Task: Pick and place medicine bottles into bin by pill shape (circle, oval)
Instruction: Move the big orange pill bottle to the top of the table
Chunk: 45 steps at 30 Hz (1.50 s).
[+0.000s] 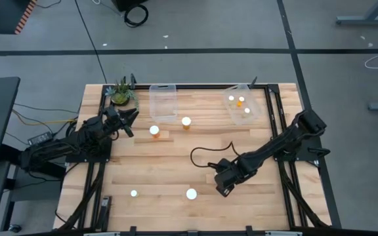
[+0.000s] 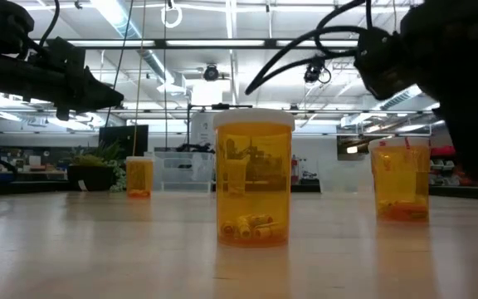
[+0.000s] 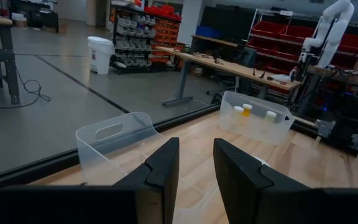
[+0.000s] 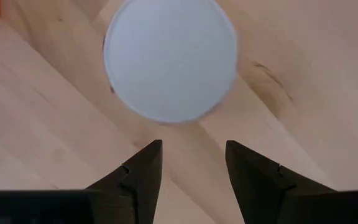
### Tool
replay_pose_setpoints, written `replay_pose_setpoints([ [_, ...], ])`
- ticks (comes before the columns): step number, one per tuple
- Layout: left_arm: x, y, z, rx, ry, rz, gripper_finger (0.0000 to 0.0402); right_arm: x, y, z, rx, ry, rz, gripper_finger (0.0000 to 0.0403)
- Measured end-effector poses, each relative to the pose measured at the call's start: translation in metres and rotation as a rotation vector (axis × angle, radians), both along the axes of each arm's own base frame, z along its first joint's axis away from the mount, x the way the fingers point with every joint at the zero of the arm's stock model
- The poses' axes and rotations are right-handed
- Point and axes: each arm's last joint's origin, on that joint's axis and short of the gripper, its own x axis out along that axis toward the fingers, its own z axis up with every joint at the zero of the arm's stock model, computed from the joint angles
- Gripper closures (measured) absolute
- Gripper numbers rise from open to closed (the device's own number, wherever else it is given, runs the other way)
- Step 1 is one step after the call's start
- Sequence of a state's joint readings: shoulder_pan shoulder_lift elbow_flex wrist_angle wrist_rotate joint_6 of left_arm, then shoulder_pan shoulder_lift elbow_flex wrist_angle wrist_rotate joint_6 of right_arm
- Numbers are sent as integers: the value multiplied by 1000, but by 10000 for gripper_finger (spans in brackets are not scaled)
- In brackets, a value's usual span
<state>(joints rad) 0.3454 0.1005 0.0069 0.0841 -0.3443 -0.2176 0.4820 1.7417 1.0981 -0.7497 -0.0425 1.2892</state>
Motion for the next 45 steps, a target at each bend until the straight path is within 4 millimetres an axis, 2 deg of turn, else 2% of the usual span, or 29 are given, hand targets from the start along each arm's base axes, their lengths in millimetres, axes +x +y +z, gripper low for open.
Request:
replay_pose_setpoints([
  [5,0,0,0,0,0,0,294,6,-4,-9,-14,8,-23,219],
  [14,0,0,0,0,0,0,294,16,-26,-9,-102,-30,-41,218],
  [30,0,0,0,0,0,0,294,41,-95,-8,-172,-91,5,219],
  [45,0,0,0,0,0,0,294,54,-162,-4,-226,-169,14,219],
])
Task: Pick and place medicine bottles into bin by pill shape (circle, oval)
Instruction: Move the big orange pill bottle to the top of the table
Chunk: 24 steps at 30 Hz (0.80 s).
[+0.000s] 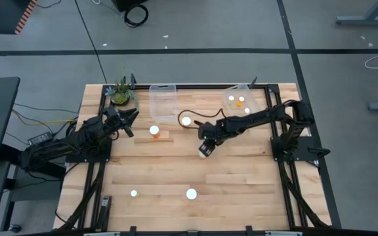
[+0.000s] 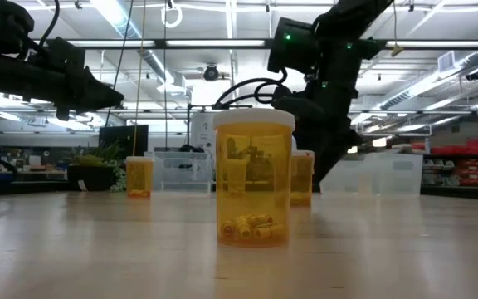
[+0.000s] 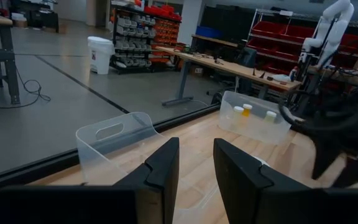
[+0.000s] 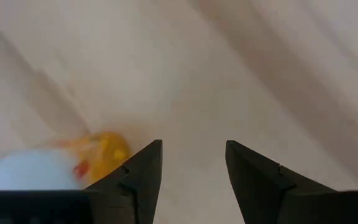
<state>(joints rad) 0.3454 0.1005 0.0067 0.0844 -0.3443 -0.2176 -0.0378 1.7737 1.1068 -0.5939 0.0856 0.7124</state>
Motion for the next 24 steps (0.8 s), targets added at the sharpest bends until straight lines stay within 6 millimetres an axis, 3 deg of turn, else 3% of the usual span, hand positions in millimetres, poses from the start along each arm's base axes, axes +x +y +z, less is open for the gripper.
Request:
replay_pose_setpoints([
  [5,0,0,0,0,0,0,294,-4,-2,7,4,68,20,219],
  [17,0,0,0,0,1,0,294,-6,47,10,56,91,153,219],
  [24,0,0,0,0,0,0,294,3,62,13,38,-31,172,219],
])
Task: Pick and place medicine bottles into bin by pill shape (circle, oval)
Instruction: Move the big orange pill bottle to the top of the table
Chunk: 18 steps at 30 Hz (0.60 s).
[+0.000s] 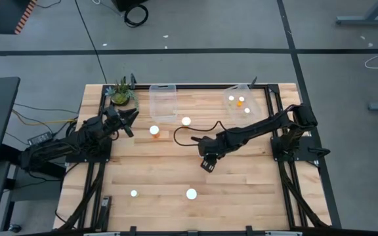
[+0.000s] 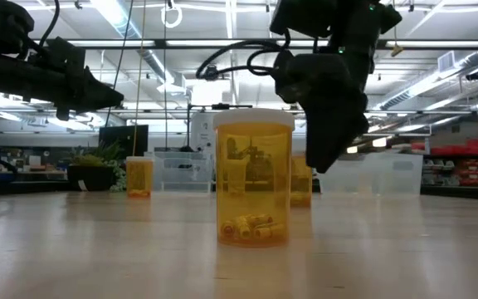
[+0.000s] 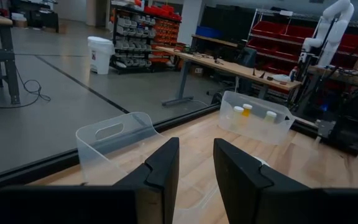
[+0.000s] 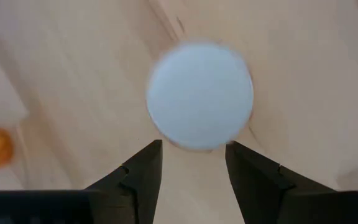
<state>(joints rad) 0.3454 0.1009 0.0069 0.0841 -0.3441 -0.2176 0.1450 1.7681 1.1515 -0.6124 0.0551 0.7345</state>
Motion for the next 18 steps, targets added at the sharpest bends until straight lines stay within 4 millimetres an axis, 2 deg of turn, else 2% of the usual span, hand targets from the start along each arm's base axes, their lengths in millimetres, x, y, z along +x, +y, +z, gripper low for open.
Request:
replay_pose_setpoints([
  [9,0,0,0,0,0,0,294,5,-19,1,-115,-44,-40,219],
  [18,0,0,0,0,0,0,294,10,-59,3,-178,-63,-41,219],
])
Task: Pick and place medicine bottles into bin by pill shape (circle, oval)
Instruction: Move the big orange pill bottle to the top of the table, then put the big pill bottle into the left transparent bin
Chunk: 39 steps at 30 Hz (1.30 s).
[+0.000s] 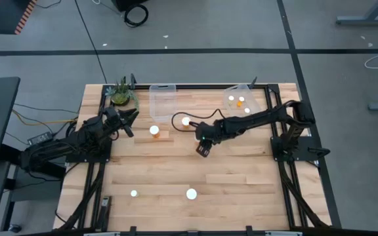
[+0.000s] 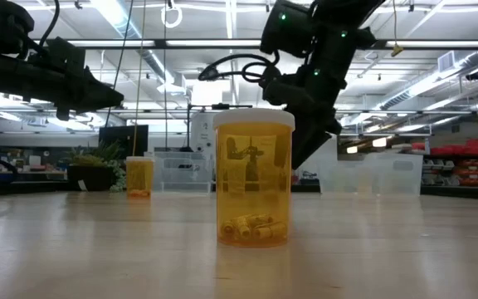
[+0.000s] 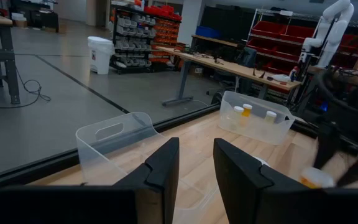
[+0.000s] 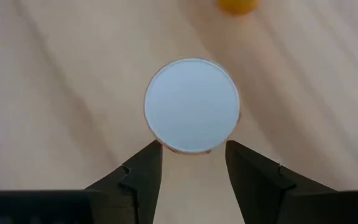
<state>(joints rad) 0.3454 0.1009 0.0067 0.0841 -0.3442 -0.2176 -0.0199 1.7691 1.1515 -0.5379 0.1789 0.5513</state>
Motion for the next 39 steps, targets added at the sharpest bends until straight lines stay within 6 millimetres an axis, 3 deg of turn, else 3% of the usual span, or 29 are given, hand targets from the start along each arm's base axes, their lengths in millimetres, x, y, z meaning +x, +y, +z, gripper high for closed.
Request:
replay_pose_setpoints([
  [10,0,0,0,0,0,0,294,1,-42,2,-44,-36,-5,219],
  [20,0,0,0,0,-1,0,294,-12,-35,8,-42,80,132,219],
  [23,0,0,0,0,0,0,294,-20,-35,25,-112,33,170,219],
  [32,0,0,0,-1,4,0,294,-67,-40,87,-309,-236,198,238],
  [39,0,0,0,-1,3,0,294,-99,-24,136,-433,-442,274,242],
])
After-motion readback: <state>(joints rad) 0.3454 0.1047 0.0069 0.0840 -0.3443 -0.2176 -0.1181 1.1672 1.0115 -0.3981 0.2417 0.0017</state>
